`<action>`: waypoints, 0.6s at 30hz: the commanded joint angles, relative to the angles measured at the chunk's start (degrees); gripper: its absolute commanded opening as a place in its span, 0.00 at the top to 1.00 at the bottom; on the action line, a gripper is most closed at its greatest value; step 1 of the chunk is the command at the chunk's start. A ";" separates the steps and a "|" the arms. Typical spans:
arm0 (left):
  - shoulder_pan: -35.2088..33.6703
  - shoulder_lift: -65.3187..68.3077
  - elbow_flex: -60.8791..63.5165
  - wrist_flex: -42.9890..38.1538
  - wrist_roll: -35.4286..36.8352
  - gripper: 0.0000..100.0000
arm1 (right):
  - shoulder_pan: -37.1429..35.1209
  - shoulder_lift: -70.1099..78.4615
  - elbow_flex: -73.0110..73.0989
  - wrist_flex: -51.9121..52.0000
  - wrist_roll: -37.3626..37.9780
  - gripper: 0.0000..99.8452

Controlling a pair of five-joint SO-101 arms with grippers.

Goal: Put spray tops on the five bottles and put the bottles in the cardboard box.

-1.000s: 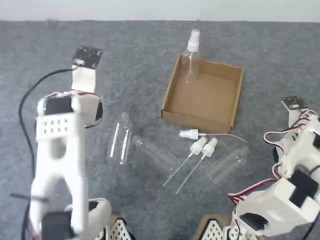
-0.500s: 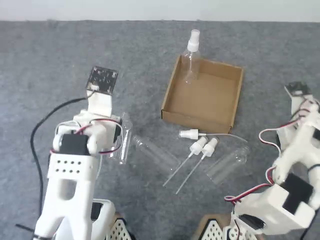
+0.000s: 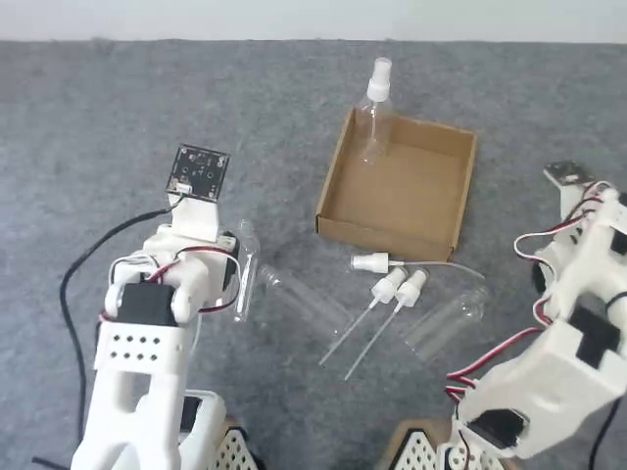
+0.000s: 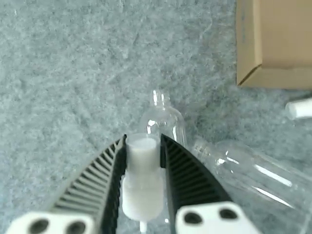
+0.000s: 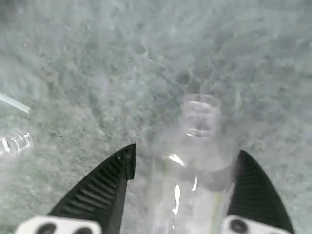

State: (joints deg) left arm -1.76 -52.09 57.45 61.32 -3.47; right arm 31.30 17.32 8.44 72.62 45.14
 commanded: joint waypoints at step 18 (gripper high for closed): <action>0.35 -2.02 -0.40 -1.49 0.18 0.99 | 0.84 -6.64 -7.30 5.32 0.70 0.98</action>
State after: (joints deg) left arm -1.67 -52.09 57.45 61.32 -3.47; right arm 32.26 18.73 5.36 74.55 45.58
